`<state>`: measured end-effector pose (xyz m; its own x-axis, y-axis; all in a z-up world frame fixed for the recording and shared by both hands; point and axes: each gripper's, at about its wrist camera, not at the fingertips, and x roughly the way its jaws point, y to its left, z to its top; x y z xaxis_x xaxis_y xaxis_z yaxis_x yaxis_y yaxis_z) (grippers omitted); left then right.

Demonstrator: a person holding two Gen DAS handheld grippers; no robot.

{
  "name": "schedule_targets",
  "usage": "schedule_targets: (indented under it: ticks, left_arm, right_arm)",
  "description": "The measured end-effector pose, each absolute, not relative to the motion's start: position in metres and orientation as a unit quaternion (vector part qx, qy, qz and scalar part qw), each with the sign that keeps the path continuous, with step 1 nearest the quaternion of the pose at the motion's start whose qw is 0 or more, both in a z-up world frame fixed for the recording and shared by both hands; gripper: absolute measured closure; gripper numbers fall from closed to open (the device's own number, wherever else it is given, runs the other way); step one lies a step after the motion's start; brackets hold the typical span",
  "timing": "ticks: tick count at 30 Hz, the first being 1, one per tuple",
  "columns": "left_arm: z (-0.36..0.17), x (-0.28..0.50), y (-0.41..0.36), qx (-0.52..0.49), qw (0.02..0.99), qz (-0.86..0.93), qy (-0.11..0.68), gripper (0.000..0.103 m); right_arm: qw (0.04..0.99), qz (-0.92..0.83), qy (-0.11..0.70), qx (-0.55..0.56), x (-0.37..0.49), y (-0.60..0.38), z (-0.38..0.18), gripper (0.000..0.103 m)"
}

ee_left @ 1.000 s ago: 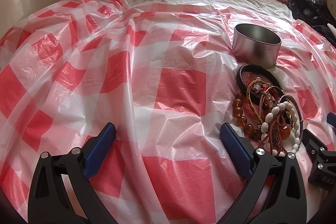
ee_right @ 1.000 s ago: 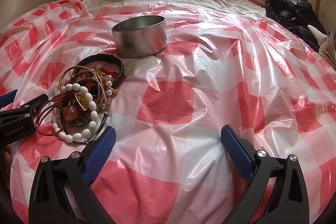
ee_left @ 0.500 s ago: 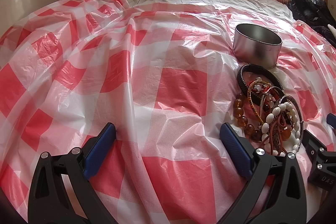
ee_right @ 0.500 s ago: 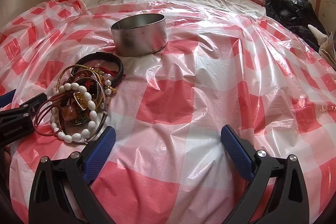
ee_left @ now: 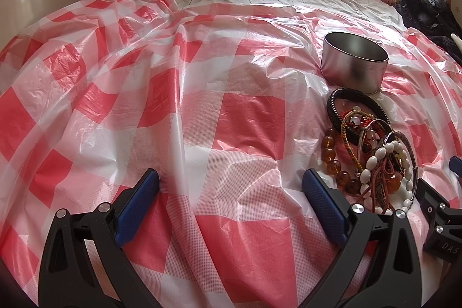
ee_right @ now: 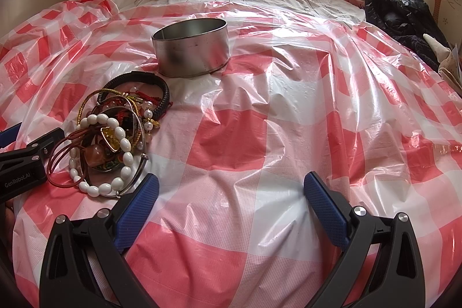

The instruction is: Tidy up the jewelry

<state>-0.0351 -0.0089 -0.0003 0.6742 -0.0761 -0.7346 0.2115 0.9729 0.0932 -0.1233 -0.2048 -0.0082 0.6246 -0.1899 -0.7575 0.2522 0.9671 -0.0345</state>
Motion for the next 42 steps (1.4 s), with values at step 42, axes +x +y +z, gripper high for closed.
schedule_targets:
  ticks: [42]
  left_arm:
    - [-0.0024,-0.0296,-0.0042,0.065,0.899,-0.082,0.425,0.007]
  right_arm:
    - [0.900,-0.122,0.417,0.039,-0.1231,-0.2068,-0.0094,0.007]
